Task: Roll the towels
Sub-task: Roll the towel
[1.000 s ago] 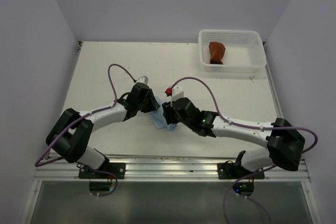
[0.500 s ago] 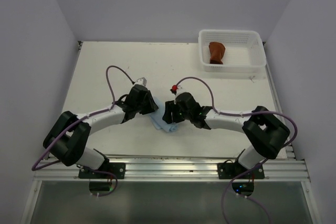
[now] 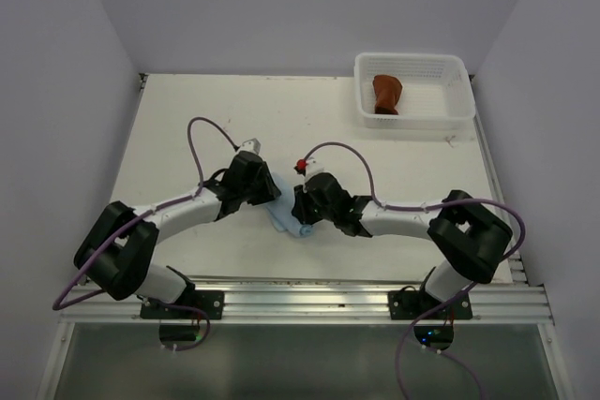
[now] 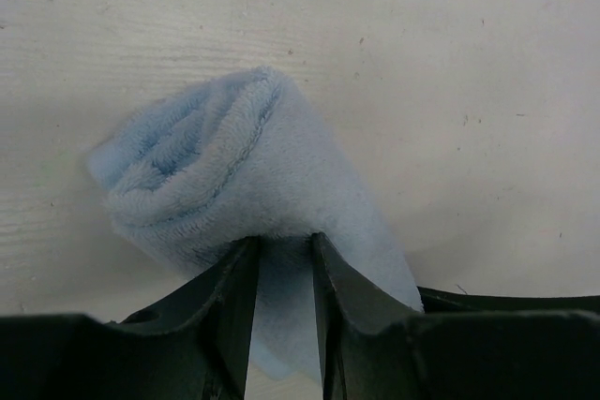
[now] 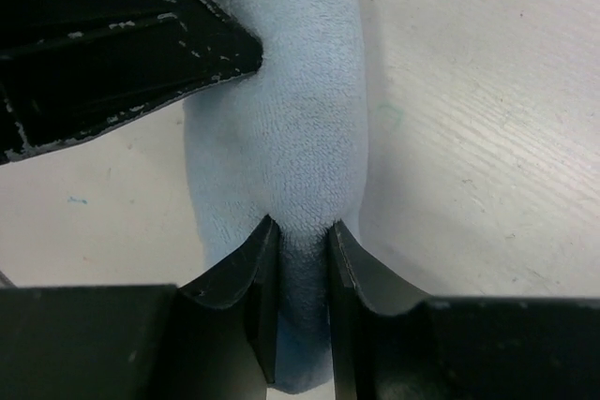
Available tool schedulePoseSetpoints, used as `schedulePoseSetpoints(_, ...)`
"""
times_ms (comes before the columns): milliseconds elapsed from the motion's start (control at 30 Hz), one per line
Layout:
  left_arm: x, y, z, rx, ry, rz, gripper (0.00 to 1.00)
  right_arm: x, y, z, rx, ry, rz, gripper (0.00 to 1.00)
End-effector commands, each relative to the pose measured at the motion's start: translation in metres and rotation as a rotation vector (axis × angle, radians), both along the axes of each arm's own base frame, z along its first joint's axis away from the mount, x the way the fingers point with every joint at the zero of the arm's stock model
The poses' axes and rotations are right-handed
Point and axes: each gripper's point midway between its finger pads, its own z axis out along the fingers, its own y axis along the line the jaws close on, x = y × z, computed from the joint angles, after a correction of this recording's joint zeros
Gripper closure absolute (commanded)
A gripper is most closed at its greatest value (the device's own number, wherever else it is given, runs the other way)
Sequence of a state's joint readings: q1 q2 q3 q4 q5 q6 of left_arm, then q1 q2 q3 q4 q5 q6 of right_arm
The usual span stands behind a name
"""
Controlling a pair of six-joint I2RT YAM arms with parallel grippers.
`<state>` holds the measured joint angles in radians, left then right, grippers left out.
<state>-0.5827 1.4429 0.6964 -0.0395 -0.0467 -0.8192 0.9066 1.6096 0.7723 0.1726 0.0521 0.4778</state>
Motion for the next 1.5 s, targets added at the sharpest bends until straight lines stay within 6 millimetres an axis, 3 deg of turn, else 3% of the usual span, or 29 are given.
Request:
schedulePoseSetpoints(0,0.000,0.010,0.009,0.045,0.004,0.017,0.67,-0.009,-0.004,-0.004,-0.144,-0.102,0.039,0.80)
schedulePoseSetpoints(133,0.010,0.006,0.042,0.010,-0.051,0.024,0.67,-0.002,-0.016,0.006,-0.296,-0.256,-0.036,0.81)
schedulePoseSetpoints(267,0.007,0.009,0.061,-0.014,-0.089,0.034,0.67,0.000,-0.026,0.009,-0.378,-0.316,-0.075,0.80)
schedulePoseSetpoints(467,0.007,0.013,0.081,-0.047,-0.137,0.054,0.66,-0.003,-0.025,0.008,-0.403,-0.343,-0.057,0.80)
schedulePoseSetpoints(800,0.014,0.003,0.061,-0.040,-0.099,0.029,0.66,-0.025,0.002,0.016,-0.541,-0.508,0.033,0.79)
schedulePoseSetpoints(1067,0.004,0.011,0.033,0.010,-0.045,0.029,0.66,-0.029,0.002,0.014,-0.576,-0.514,0.035,0.75)
schedulePoseSetpoints(1233,-0.005,0.022,0.015,0.051,-0.011,0.043,0.66,-0.037,0.012,0.023,-0.514,-0.480,0.067,0.58)
schedulePoseSetpoints(1467,-0.008,0.025,0.010,0.065,0.000,0.051,0.66,-0.042,0.032,0.058,-0.306,-0.389,0.097,0.40)
